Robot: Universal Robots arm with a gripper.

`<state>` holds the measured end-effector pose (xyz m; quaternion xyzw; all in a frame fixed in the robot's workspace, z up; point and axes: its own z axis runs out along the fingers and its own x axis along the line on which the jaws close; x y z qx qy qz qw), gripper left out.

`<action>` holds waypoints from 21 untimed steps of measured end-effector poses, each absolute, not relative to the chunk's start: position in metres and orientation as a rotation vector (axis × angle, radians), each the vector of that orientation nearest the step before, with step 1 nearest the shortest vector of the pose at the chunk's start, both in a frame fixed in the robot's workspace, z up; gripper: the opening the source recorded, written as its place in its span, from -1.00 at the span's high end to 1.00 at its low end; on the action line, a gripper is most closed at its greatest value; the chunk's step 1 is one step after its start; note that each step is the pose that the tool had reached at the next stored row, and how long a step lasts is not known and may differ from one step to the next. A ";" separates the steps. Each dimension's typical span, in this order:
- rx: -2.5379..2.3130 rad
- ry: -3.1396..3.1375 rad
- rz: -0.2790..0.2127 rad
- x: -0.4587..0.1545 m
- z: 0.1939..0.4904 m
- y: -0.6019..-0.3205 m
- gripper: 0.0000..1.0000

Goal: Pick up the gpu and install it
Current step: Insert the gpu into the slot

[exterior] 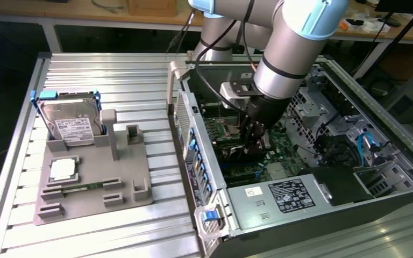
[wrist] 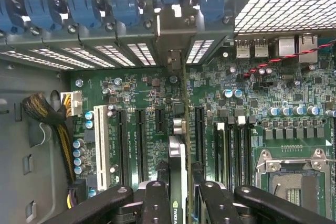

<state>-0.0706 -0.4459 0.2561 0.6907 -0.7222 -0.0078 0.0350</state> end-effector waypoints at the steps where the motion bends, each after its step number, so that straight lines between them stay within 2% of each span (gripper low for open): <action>1: 2.123 -2.220 -0.024 -0.071 0.256 -0.446 0.47; 21: 2.123 -2.220 -0.024 -0.072 0.238 -0.446 0.47</action>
